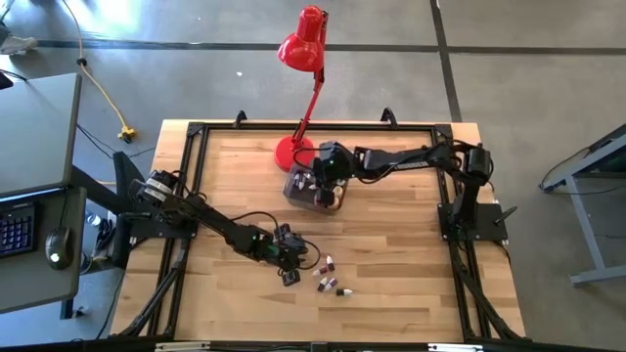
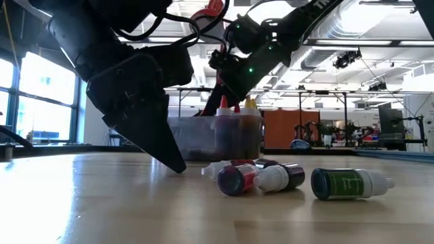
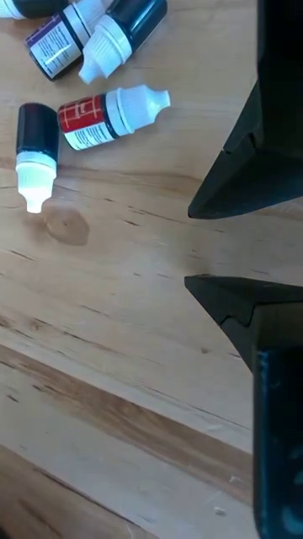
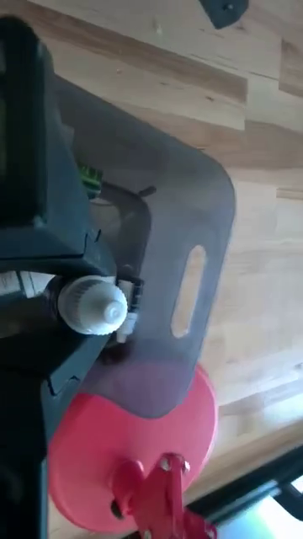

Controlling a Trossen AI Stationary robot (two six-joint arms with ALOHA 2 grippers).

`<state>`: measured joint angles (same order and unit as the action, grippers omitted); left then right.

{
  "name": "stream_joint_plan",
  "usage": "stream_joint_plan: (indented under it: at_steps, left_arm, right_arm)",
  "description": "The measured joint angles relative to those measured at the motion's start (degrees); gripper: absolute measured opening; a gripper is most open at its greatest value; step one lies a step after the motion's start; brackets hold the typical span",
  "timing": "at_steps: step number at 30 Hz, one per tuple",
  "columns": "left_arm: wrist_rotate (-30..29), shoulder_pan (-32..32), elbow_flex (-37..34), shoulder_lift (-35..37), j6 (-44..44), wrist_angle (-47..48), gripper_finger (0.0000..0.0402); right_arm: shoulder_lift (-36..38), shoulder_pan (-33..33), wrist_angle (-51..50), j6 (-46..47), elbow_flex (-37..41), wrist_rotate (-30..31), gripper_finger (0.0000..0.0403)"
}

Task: Pick & Place food coloring
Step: Put the small blue food coloring bottle into the black bin, then put the left small red food coloring bottle into the black bin

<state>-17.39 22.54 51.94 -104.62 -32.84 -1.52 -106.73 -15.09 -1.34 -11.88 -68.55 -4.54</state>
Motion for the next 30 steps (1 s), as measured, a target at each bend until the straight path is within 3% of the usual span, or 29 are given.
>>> stream_joint_plan:
  at_steps: [12,16,23,26,30]
  left_arm:
    - [-0.1,0.0,0.0,0.0,-0.7,-0.1,0.0120]
    - [-0.2,0.0,-0.1,0.0,-1.6,-0.5,0.0120]
    - [1.6,0.0,-0.2,-0.1,0.6,-4.1,0.0120]
    - [3.9,0.0,-0.2,-0.1,3.1,-5.4,0.0120]
    - [5.6,0.0,-0.2,-0.1,4.1,-5.8,0.0120]
  right_arm:
    - [0.9,-0.2,-1.6,-0.1,-0.2,0.1,0.0173]
    - [4.5,2.3,-4.3,-1.3,-3.0,1.2,0.0177]
    - [11.7,10.0,-17.8,-2.0,-9.2,1.6,0.0159]
    - [14.6,13.8,-22.8,-2.2,-10.6,5.9,0.0152]
    - [18.7,17.8,-25.9,-3.8,-11.1,16.0,0.0150]
